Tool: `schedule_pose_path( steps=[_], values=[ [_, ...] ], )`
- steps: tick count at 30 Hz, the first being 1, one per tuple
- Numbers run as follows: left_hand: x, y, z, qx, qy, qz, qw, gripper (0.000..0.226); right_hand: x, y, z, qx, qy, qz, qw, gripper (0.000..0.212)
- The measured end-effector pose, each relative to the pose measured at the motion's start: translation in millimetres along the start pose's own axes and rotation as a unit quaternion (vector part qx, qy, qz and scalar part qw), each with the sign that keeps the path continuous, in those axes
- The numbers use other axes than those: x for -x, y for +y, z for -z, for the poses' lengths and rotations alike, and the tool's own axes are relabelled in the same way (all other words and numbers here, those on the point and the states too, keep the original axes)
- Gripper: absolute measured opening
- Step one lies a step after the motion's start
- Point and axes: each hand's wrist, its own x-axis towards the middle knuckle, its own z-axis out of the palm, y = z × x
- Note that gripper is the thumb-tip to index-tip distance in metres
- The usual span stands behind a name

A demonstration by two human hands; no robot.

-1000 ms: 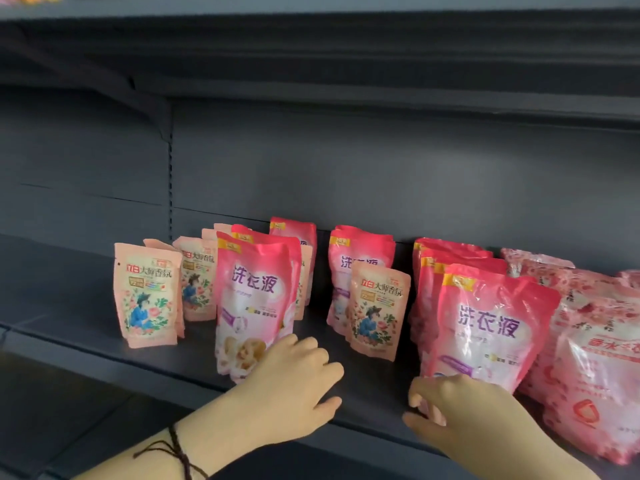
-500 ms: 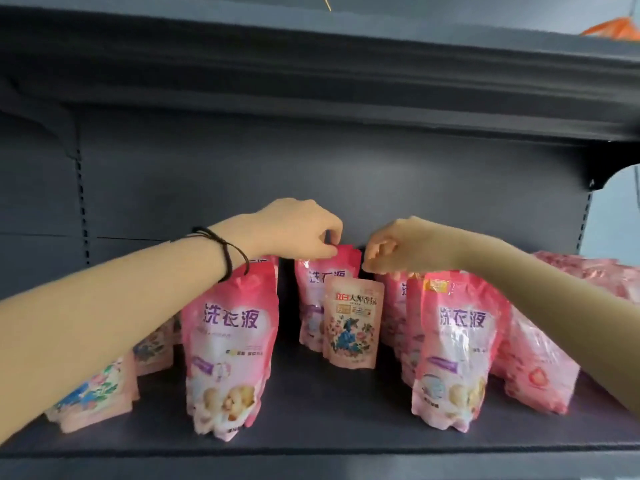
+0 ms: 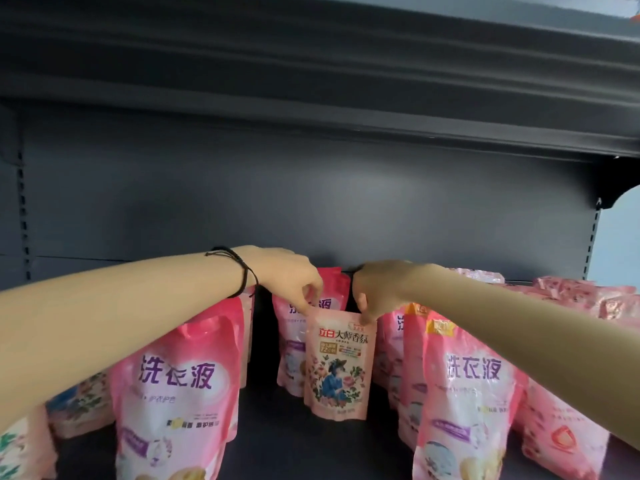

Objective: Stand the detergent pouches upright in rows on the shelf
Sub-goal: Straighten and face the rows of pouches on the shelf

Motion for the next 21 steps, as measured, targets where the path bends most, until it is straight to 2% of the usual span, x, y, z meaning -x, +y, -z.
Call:
schedule_pose_path(
  steps=[4, 7, 10, 12, 14, 16, 18, 21],
  values=[
    [-10, 3, -11, 0.09, -0.014, -0.018, 0.996, 0.016, -4, -1, 2, -0.009, 0.0, -0.002, 1.0, 0.022],
    [-6, 0, -8, 0.127, -0.013, -0.022, 0.992, 0.011, -7, 1, 4, 0.008, 0.028, -0.011, 1.0, 0.014],
    [8, -13, 10, 0.177, 0.053, 0.007, 0.983, 0.007, -6, 10, 16, -0.015, 0.094, -0.06, 0.994, 0.022],
    [24, -27, 22, 0.252, 0.117, 0.044, 0.96, 0.007, -3, 20, 29, -0.111, 0.164, -0.066, 0.978, 0.023],
    [43, -37, 30, 0.373, 0.176, 0.078, 0.908, 0.008, -1, 28, 40, -0.265, 0.252, -0.051, 0.929, 0.019],
    [62, -40, 38, 0.491, 0.236, 0.091, 0.834, 0.01, -1, 22, 53, -0.41, 0.345, -0.034, 0.844, 0.016],
    [80, -38, 45, 0.568, 0.291, 0.091, 0.764, 0.009, -3, 6, 67, -0.474, 0.439, -0.029, 0.763, 0.021],
    [105, -32, 53, 0.637, 0.349, 0.083, 0.682, 0.004, -3, -29, 93, -0.507, 0.538, -0.043, 0.672, 0.019]
  ],
)
